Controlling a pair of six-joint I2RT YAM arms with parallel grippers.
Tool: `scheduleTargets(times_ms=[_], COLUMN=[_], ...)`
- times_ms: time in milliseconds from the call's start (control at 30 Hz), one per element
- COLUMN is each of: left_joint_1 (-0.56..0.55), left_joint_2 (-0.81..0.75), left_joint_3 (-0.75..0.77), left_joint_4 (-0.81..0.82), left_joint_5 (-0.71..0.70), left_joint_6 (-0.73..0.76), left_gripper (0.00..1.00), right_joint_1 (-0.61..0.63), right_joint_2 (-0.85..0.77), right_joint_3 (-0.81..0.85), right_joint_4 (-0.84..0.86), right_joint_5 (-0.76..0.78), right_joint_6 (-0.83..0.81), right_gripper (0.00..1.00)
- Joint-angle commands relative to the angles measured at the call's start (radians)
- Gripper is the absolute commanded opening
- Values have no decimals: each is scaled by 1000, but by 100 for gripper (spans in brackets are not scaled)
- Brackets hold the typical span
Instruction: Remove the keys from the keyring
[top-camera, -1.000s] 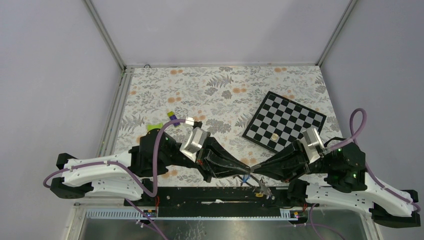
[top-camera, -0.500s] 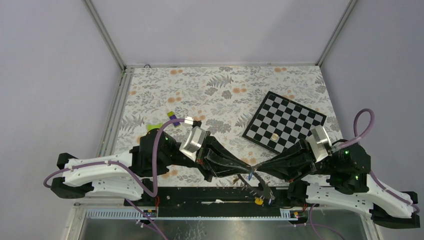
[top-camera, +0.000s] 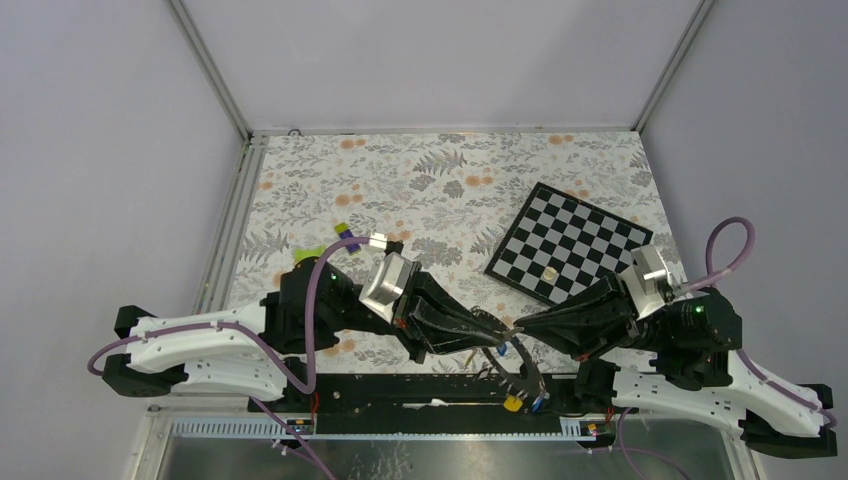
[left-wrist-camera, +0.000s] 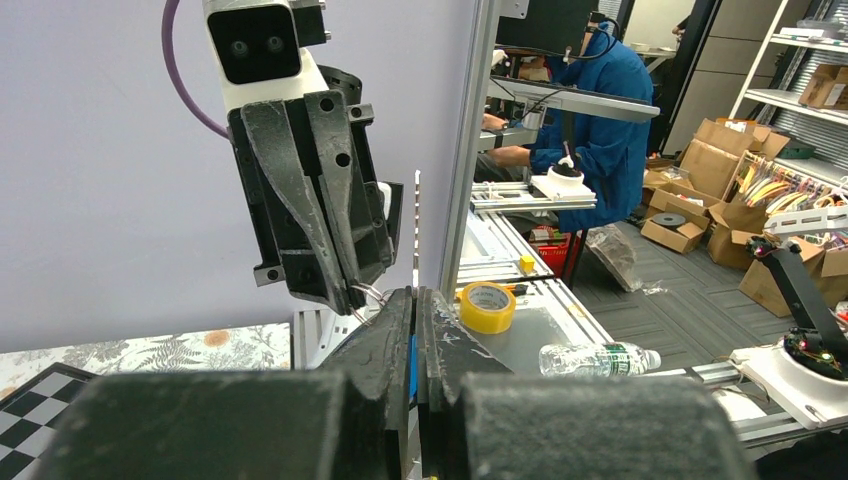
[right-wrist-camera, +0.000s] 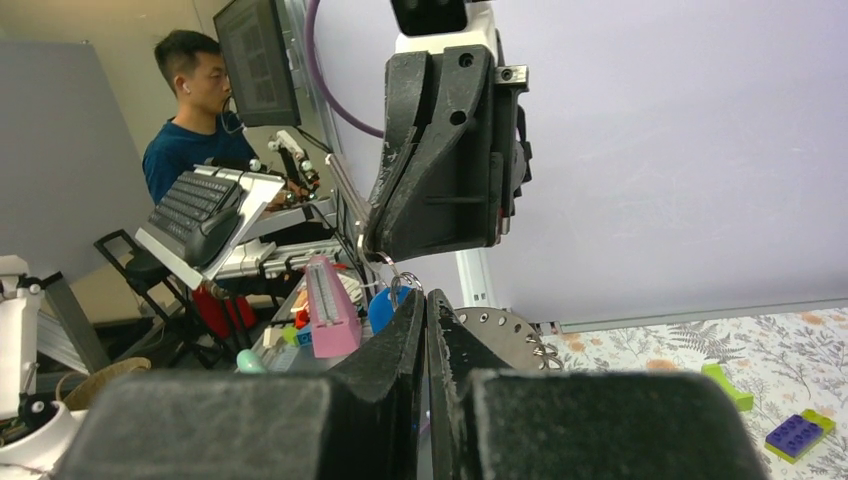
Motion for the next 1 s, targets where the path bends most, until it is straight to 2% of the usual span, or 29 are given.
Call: scheduleTargets(times_ms=[0, 467, 533, 633, 700, 967], left_joint_1=[-3, -4, -3, -3, -2, -2], left_joint_2=[-10, -30, -31, -32, -32, -32], left_joint_3=[30, 7, 9, 12, 12, 12], left_joint_4=[62, 65, 64, 61, 59, 60], left_joint_5=[8, -5, -6, -5, -6, -4], left_joint_6=[-1, 2, 2, 4, 6, 8], left_gripper=[0, 0, 0, 0, 0, 0], right_joint_1=[-2, -2, -2, -2, -2, -2], right_joint_2=[-18, 8, 11, 8, 4, 8], right_joint_3=[1, -15, -10, 5, 14, 75], right_joint_4=[155, 243, 230, 174, 136, -56], right_joint_5=[86, 130, 105, 83, 67, -42], right_joint_6=[32, 118, 104, 66, 39, -85], right_gripper=[7, 5, 10, 28, 36, 44])
